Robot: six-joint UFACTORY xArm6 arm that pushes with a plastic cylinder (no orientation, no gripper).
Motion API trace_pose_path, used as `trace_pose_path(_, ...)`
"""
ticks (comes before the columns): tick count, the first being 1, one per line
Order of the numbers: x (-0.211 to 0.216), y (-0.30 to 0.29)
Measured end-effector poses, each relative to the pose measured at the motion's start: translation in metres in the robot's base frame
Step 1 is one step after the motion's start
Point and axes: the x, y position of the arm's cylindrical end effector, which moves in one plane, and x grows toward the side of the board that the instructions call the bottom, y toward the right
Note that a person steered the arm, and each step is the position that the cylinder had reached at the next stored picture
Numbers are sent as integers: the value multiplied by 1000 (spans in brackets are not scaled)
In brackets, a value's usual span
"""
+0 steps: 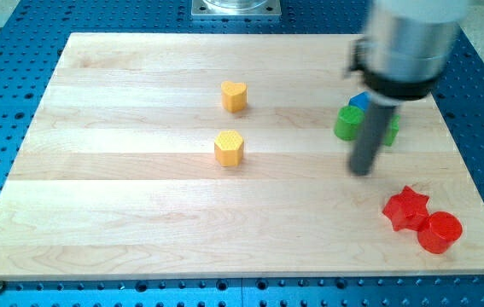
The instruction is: Keep green blocks at top center of the board
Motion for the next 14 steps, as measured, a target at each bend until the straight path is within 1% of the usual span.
trace_pose_path(1,-35,37)
trace_pose_path(3,-67,-95)
trace_pose_path(4,-108,-128)
trace_pose_path(5,-124,-122)
trace_pose_path(6,-159,-142)
trace_pose_path(7,-183,-157)
trace_pose_path(8,-118,-96)
trace_pose_path(10,-73,-160)
trace_pose_path(11,-59,-179)
trace_pose_path(12,-89,-207)
trace_pose_path(13,-139,-249)
trace_pose_path(14,-127,-232)
